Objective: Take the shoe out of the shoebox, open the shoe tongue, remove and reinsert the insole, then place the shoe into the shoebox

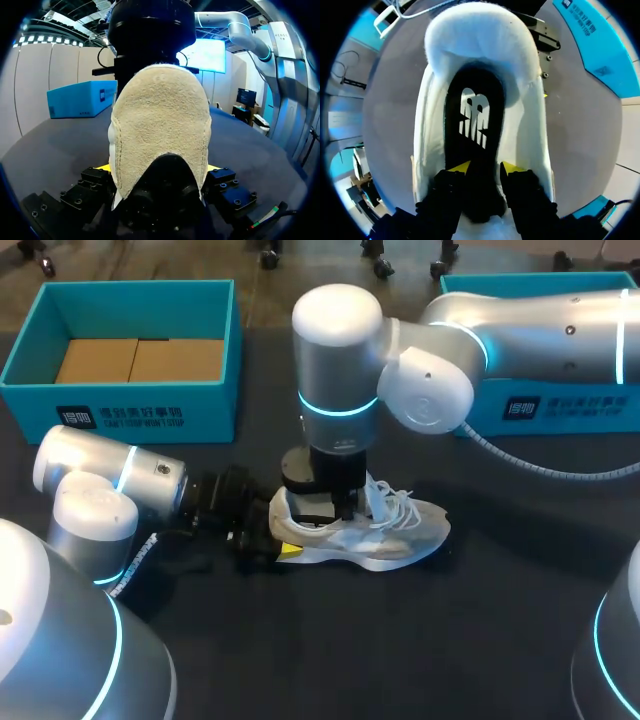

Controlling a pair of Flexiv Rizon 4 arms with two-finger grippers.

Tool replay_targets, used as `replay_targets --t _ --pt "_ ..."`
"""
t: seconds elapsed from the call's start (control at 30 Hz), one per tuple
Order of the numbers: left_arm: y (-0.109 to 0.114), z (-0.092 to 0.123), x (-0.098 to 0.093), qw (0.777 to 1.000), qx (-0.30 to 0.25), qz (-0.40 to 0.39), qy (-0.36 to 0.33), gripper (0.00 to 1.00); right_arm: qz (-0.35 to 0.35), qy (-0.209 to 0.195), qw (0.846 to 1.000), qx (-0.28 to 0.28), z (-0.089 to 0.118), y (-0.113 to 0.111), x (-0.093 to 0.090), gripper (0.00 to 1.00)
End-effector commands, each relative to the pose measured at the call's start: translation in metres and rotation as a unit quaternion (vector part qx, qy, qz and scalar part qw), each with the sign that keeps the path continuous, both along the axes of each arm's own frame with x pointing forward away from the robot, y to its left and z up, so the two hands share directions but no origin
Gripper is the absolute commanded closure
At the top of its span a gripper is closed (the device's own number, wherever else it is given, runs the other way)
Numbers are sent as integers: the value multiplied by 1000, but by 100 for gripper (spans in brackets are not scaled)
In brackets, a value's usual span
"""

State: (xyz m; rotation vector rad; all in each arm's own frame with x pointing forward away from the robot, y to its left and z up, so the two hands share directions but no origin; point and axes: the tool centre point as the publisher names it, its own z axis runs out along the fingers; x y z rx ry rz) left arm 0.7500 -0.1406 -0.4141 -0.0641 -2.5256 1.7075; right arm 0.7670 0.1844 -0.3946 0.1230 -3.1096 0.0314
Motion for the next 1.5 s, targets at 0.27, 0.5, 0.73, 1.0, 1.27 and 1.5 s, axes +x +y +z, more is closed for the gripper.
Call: replay_targets --t 0.27,0.5,0.73,1.0,1.27,1.5 --pt "0 1 0 1000 1 -1 0 100 -13 22 999 22 -27 13 -12 91" --pt "0 1 0 1000 1 -1 0 100 -36 22 999 19 -20 9 -23 100" --pt "0 1 0 1000 1 -1 0 100 -50 14 999 5 12 -6 -26 100" --pt "0 1 0 1000 1 -1 0 100 -44 5 999 24 44 -12 -19 100" --pt "0 1 0 1000 1 -1 0 100 -27 -8 998 50 67 -8 -9 100" --pt "0 1 0 1000 1 -1 0 100 -13 -9 998 55 79 -5 -6 100"
